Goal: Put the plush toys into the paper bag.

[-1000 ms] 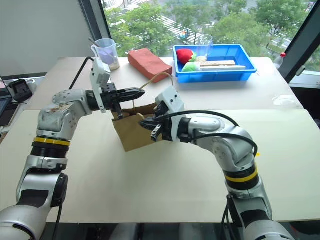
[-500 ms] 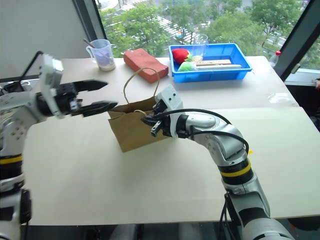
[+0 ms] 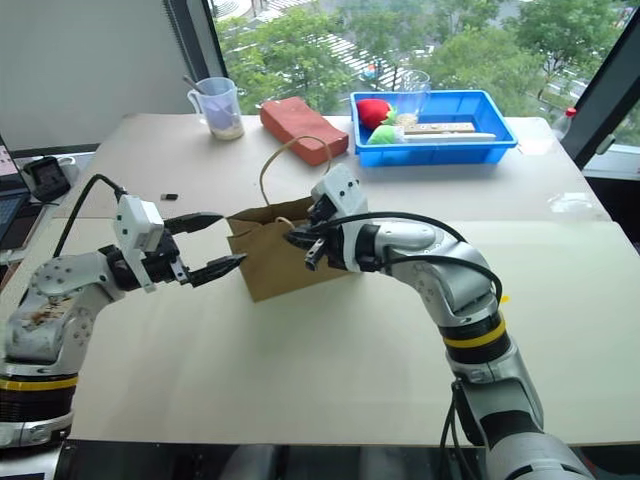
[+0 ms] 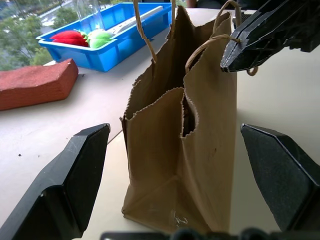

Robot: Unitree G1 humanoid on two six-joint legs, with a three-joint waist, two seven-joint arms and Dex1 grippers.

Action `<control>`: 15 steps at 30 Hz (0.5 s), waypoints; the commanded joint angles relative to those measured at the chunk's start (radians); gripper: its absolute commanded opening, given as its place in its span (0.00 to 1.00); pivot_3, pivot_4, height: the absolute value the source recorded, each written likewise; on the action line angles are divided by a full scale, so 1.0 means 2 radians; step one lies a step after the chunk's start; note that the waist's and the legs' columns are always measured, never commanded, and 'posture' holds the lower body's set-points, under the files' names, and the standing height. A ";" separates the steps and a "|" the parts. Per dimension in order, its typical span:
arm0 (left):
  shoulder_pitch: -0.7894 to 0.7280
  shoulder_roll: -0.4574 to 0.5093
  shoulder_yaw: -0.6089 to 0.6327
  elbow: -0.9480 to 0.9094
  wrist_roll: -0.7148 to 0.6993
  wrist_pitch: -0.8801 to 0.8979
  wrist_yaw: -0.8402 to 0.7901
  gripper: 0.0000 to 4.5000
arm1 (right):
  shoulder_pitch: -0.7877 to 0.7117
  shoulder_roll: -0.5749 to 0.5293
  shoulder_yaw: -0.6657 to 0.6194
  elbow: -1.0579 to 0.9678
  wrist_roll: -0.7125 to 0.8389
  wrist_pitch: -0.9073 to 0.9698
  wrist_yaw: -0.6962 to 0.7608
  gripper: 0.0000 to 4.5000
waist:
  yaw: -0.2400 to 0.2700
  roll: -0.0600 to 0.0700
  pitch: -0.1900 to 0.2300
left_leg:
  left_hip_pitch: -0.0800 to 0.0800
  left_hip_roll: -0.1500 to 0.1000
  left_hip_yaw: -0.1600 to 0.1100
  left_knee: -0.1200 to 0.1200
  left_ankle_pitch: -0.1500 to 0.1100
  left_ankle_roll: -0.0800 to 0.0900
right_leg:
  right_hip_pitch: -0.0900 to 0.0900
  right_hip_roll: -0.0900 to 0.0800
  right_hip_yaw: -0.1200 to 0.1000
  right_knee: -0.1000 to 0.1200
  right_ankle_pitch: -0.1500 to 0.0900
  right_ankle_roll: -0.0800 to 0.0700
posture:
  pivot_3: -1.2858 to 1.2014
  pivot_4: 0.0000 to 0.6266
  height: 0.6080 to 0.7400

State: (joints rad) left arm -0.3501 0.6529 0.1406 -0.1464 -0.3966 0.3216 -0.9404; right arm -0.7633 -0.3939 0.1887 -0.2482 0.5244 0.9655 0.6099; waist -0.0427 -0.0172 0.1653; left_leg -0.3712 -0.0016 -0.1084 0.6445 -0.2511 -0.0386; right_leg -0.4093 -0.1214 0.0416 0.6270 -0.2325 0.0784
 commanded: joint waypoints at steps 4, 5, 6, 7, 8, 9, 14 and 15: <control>-0.032 -0.012 -0.014 0.041 0.005 -0.039 -0.010 0.99 | -0.011 -0.005 -0.009 -0.021 0.004 0.005 0.003 0.00 | -0.001 0.000 0.000 | 0.000 0.000 0.000 0.000 0.000 0.000 | 0.000 0.000 0.000 0.000 0.000 0.000 | 0.52 0.24 1.00; -0.038 -0.016 -0.020 0.047 0.005 -0.042 -0.014 0.99 | -0.012 -0.005 -0.009 -0.022 0.005 0.005 0.003 0.00 | -0.001 0.000 0.000 | 0.000 0.000 0.000 0.000 0.000 0.000 | 0.000 0.000 0.000 0.000 0.000 0.000 | 0.52 0.24 1.00; -0.043 -0.019 -0.025 0.053 0.005 -0.046 -0.018 0.99 | -0.012 -0.005 -0.010 -0.022 0.005 0.006 0.002 0.00 | 0.000 0.000 0.000 | 0.000 0.000 0.000 0.000 0.000 0.000 | 0.000 0.000 0.000 0.000 0.000 0.000 | 0.52 0.24 1.00; -0.050 -0.024 -0.030 0.060 0.004 -0.046 -0.022 0.99 | -0.013 -0.004 -0.009 -0.022 0.005 0.007 0.001 0.00 | 0.000 0.000 0.000 | 0.000 0.000 0.000 0.000 0.000 0.000 | 0.000 0.000 0.000 0.000 0.000 0.000 | 0.52 0.24 1.00; -0.056 -0.028 -0.036 0.069 0.005 -0.048 -0.027 0.99 | -0.013 -0.004 -0.009 -0.022 0.005 0.008 0.001 0.00 | 0.000 0.000 0.000 | 0.000 0.000 0.000 0.000 0.000 0.000 | 0.000 0.000 0.000 0.000 0.000 0.000 | 0.52 0.24 1.00; -0.062 -0.030 -0.042 0.077 0.008 -0.047 -0.032 0.99 | -0.014 -0.004 -0.009 -0.022 0.005 0.008 0.001 0.00 | 0.000 0.000 0.000 | 0.000 0.000 0.000 0.000 0.000 0.000 | 0.000 0.000 0.000 0.000 0.000 0.000 | 0.52 0.24 1.00; -0.073 -0.034 -0.065 0.131 0.033 -0.078 -0.048 0.94 | -0.018 -0.002 -0.009 -0.021 0.004 0.007 -0.001 0.00 | -0.003 0.000 0.000 | 0.000 0.000 0.000 0.000 0.000 0.000 | 0.000 0.000 0.000 0.001 0.000 0.000 | 0.52 0.24 1.00; -0.075 -0.035 -0.066 0.137 0.033 -0.082 -0.050 0.87 | -0.018 -0.002 -0.009 -0.021 0.003 0.007 -0.001 0.00 | -0.003 0.000 0.000 | 0.000 0.000 0.000 0.000 0.000 0.000 | 0.000 0.000 0.000 0.001 0.000 0.000 | 0.52 0.24 1.00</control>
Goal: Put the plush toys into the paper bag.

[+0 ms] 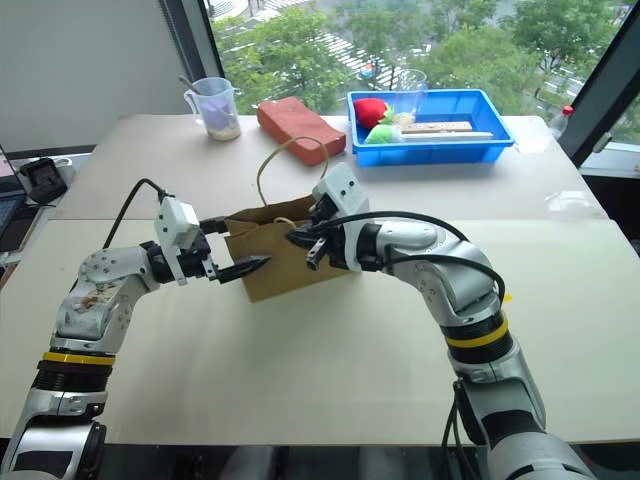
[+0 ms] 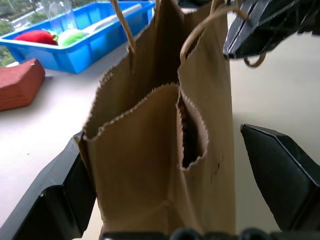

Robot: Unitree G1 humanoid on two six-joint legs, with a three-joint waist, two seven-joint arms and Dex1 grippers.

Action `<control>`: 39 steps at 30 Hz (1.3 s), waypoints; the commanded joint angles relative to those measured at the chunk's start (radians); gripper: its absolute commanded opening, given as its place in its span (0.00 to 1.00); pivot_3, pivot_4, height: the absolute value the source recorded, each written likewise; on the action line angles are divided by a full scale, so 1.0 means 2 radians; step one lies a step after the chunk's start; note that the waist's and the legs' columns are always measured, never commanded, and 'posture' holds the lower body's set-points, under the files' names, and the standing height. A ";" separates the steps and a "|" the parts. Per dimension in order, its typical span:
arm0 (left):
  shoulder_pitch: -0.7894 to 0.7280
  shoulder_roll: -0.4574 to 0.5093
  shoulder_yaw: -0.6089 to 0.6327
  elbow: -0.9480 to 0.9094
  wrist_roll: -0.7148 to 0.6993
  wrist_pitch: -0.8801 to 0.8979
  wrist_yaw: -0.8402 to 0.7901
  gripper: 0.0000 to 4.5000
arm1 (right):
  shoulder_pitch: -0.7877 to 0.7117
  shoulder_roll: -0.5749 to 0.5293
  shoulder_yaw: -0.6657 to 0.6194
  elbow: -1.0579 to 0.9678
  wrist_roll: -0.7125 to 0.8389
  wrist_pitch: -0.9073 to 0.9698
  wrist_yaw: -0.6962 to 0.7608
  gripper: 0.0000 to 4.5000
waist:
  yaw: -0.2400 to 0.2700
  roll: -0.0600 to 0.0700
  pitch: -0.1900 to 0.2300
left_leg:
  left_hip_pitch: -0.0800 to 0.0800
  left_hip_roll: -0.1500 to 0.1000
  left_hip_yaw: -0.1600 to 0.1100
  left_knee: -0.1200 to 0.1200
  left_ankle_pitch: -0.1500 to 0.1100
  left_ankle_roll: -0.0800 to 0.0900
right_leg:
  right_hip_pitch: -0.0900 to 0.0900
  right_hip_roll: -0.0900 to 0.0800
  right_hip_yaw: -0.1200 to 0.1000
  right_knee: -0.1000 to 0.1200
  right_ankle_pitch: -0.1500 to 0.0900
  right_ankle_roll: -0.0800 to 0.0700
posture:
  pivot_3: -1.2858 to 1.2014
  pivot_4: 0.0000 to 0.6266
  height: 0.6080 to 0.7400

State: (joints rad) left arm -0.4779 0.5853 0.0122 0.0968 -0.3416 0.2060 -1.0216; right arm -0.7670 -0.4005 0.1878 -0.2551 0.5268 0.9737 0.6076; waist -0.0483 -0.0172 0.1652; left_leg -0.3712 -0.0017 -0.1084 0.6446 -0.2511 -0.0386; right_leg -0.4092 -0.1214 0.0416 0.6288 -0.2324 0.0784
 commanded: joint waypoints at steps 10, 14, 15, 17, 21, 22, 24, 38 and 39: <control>-0.029 -0.019 -0.003 0.031 -0.003 -0.030 -0.017 0.01 | -0.014 -0.002 -0.008 -0.025 0.002 -0.001 0.002 0.00 | 0.001 0.000 0.000 | 0.000 0.000 0.000 0.000 0.000 0.000 | 0.000 0.000 0.000 0.000 0.000 0.000 | 0.52 0.24 1.00; -0.033 -0.023 -0.005 0.032 -0.002 -0.020 -0.016 0.00 | -0.016 -0.005 -0.011 -0.030 0.000 -0.012 0.006 0.29 | 0.001 0.000 0.000 | 0.000 0.000 0.000 0.000 0.000 0.000 | 0.000 0.000 0.000 0.000 0.000 0.000 | 0.52 0.24 1.00; -0.035 -0.024 -0.005 0.034 -0.003 -0.016 -0.016 0.00 | -0.020 -0.010 -0.013 -0.032 -0.002 -0.017 0.009 0.37 | 0.001 0.000 0.000 | 0.000 0.000 0.000 0.000 0.000 0.000 | 0.000 0.000 0.000 0.000 0.000 0.000 | 0.52 0.24 1.00; -0.041 -0.025 -0.005 0.040 -0.004 -0.012 -0.018 0.00 | -0.028 -0.023 -0.021 -0.037 -0.004 -0.024 0.018 0.52 | 0.002 0.000 0.000 | 0.000 0.000 0.000 0.000 0.000 0.000 | 0.000 0.000 0.000 0.000 0.000 0.000 | 0.52 0.24 1.00; -0.055 -0.025 -0.003 0.057 -0.007 -0.006 -0.029 0.00 | -0.045 -0.053 -0.049 -0.055 0.011 -0.021 0.033 0.83 | 0.002 0.000 0.000 | 0.000 0.000 0.000 0.000 0.000 0.000 | 0.000 0.000 0.000 0.000 0.000 0.000 | 0.52 0.24 1.00; -0.060 -0.025 -0.003 0.064 -0.007 -0.006 -0.033 0.00 | -0.048 -0.062 -0.059 -0.061 0.018 -0.018 0.038 0.91 | 0.002 0.000 0.000 | 0.000 0.000 0.000 0.000 0.000 0.000 | 0.000 0.000 0.000 0.000 0.000 0.000 | 0.52 0.24 1.00; -0.069 -0.024 -0.003 0.075 -0.007 -0.005 -0.040 0.00 | -0.052 -0.079 -0.074 -0.072 0.029 -0.011 0.048 0.99 | 0.003 0.000 0.000 | 0.000 0.000 0.000 0.000 0.000 0.000 | 0.000 0.000 0.000 0.000 0.000 0.000 | 0.52 0.24 1.00; -0.096 0.002 -0.039 0.113 -0.026 -0.029 -0.240 0.00 | -0.032 -0.277 -0.186 -0.102 0.199 0.077 0.182 0.99 | 0.003 0.000 0.000 | -0.001 0.000 0.000 0.000 -0.001 0.001 | 0.001 0.000 0.000 -0.001 0.000 0.000 | 0.52 0.24 1.00; -0.097 -0.002 -0.041 0.128 -0.017 -0.044 -0.240 0.00 | -0.031 -0.287 -0.187 -0.100 0.201 0.076 0.187 0.99 | 0.003 0.000 0.000 | -0.001 0.000 0.000 0.001 -0.001 0.001 | 0.001 0.000 0.000 -0.002 0.000 0.000 | 0.52 0.24 1.00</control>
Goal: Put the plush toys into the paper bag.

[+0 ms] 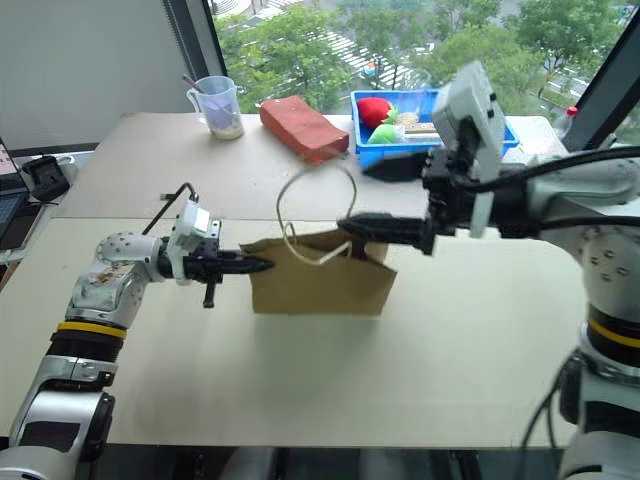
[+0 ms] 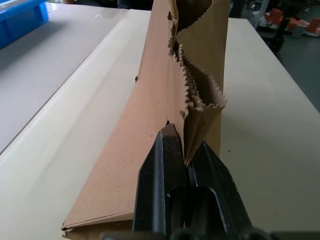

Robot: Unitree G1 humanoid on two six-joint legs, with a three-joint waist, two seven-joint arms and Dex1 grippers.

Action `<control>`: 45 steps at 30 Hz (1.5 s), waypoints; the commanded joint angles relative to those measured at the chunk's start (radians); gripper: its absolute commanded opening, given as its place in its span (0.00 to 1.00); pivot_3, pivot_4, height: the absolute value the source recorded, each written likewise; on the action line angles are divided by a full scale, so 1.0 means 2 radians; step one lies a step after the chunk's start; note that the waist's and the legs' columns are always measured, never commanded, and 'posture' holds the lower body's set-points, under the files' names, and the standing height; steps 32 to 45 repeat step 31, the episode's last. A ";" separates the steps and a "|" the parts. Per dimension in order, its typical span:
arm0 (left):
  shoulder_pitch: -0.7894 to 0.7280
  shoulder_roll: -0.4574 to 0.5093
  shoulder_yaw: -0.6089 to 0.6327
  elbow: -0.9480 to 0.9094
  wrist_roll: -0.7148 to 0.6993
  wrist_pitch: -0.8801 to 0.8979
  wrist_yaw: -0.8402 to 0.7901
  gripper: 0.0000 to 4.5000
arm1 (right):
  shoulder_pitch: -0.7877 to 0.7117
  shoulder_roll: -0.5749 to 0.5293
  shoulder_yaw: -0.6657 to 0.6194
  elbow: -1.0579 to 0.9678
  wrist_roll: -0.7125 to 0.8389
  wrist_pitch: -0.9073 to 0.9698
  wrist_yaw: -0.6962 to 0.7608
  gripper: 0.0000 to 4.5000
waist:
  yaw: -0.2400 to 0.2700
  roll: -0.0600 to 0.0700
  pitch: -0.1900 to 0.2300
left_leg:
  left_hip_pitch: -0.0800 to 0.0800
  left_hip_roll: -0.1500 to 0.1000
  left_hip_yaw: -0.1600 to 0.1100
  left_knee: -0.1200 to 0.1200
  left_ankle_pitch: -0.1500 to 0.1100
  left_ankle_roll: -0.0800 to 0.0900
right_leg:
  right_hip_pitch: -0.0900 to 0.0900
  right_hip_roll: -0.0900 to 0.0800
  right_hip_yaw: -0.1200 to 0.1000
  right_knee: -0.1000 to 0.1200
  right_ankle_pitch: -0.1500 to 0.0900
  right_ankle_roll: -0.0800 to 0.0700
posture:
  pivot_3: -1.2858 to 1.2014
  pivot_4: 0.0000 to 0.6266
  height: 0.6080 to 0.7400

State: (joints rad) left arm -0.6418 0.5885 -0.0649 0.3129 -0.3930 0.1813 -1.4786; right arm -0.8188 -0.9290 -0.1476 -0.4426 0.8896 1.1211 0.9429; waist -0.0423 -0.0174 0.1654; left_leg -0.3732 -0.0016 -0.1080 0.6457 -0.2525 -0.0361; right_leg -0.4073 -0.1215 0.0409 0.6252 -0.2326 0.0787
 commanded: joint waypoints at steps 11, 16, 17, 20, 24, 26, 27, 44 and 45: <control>0.001 0.014 0.021 -0.004 0.004 -0.008 0.015 0.61 | 0.032 -0.049 -0.026 -0.010 0.017 -0.017 0.010 1.00 | 0.000 0.000 0.000 | 0.000 0.000 0.000 0.001 0.000 0.000 | 0.000 0.000 0.000 0.000 0.000 0.000 | 0.52 0.24 1.00; 0.015 0.109 0.084 -0.115 -0.018 0.123 0.085 0.98 | 0.130 -0.086 -0.068 0.004 -0.045 -0.077 0.018 1.00 | 0.000 0.000 0.000 | -0.001 0.000 0.000 0.001 0.000 0.001 | -0.001 0.000 0.000 0.001 0.000 0.000 | 0.52 0.24 1.00; 0.022 0.127 0.096 -0.130 -0.017 0.143 0.100 0.98 | 0.156 -0.089 -0.081 0.009 -0.058 -0.090 0.018 1.00 | 0.001 0.000 0.000 | -0.001 0.000 0.000 0.001 0.000 0.001 | -0.001 0.000 0.000 0.001 0.000 0.000 | 0.52 0.24 1.00; 0.048 0.161 0.130 -0.160 -0.015 0.178 0.138 0.98 | 0.232 -0.097 -0.106 0.021 -0.102 -0.137 0.027 1.00 | 0.002 0.000 0.000 | -0.001 0.000 0.000 0.001 -0.001 0.001 | 0.000 0.000 0.000 0.000 0.000 0.000 | 0.52 0.24 1.00; 0.073 0.174 0.152 -0.179 -0.012 0.181 0.168 0.98 | 0.257 -0.091 -0.117 0.035 -0.116 -0.162 0.020 1.00 | 0.002 0.000 0.000 | 0.000 0.000 0.001 0.001 -0.001 0.001 | 0.000 0.000 0.000 -0.001 0.000 0.000 | 0.52 0.24 1.00; 0.070 0.169 0.149 -0.179 -0.009 0.178 0.184 0.98 | 0.254 -0.086 -0.111 0.045 -0.120 -0.172 0.017 1.00 | 0.002 0.000 0.000 | 0.000 0.000 0.001 0.001 -0.001 0.001 | 0.000 0.000 0.000 0.000 0.000 0.000 | 0.52 0.24 1.00; 0.064 0.165 0.148 -0.176 -0.011 0.180 0.191 0.98 | 0.252 -0.083 -0.106 0.049 -0.123 -0.176 0.015 1.00 | 0.002 0.000 0.000 | 0.001 0.000 0.001 0.001 0.000 0.001 | 0.000 0.000 0.000 0.000 0.000 0.000 | 0.52 0.24 1.00; 0.048 0.164 0.143 -0.175 -0.012 0.167 0.200 0.98 | 0.251 -0.071 -0.096 0.063 -0.132 -0.190 0.010 1.00 | 0.003 0.000 0.000 | 0.002 0.000 0.001 0.001 0.000 0.001 | 0.001 0.000 0.000 0.000 0.000 0.000 | 0.52 0.24 1.00; 0.048 0.164 0.143 -0.175 -0.012 0.167 0.200 0.98 | 0.251 -0.071 -0.096 0.063 -0.132 -0.190 0.010 1.00 | 0.003 0.000 0.000 | 0.002 0.000 0.001 0.001 0.000 0.001 | 0.001 0.000 0.000 0.000 0.000 0.000 | 0.52 0.24 1.00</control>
